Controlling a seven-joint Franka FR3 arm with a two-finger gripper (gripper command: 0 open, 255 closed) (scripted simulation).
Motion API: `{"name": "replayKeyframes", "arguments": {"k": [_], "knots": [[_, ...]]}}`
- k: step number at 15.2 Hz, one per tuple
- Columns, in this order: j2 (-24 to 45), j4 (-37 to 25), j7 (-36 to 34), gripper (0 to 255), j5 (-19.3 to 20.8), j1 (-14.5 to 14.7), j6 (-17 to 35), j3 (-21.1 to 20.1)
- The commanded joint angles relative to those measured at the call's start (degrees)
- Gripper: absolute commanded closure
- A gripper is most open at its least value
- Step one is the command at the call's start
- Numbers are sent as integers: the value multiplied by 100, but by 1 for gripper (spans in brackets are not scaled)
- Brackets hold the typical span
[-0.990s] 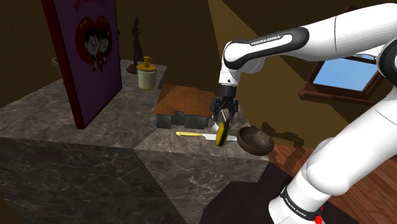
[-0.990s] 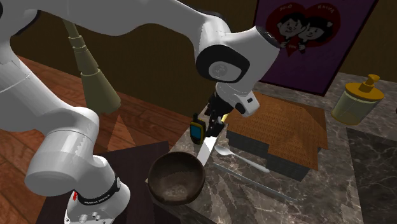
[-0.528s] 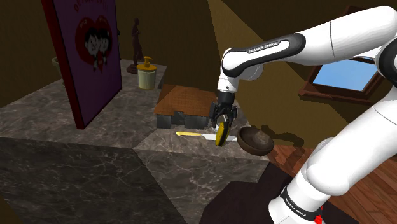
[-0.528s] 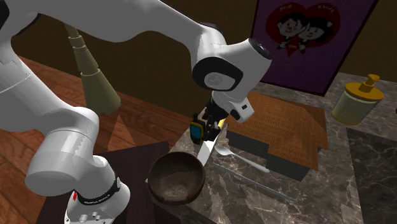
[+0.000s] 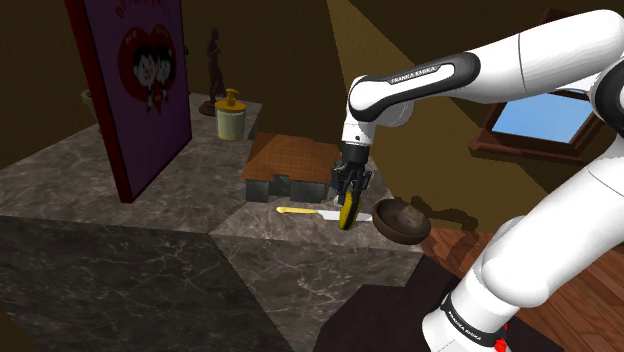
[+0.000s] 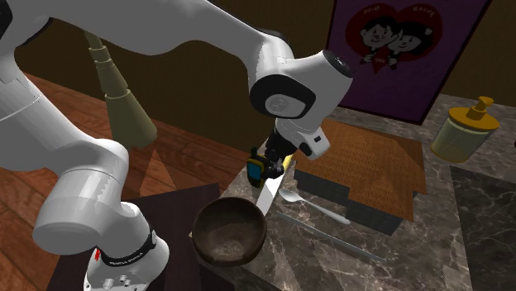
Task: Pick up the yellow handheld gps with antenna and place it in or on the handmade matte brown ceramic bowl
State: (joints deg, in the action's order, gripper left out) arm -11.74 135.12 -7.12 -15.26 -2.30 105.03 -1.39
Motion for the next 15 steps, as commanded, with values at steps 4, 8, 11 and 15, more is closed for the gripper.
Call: {"name": "replayKeyframes", "arguments": {"k": [4, 8, 11, 15], "knots": [[1, -1, -1, 255, 0, 0, -3, -1], [2, 2, 0, 255, 0, 1, 1, 0], [-99, -136, -53, 255, 19, -5, -233, 7], [-215, -337, -121, 255, 41, -11, -543, 18]]}}
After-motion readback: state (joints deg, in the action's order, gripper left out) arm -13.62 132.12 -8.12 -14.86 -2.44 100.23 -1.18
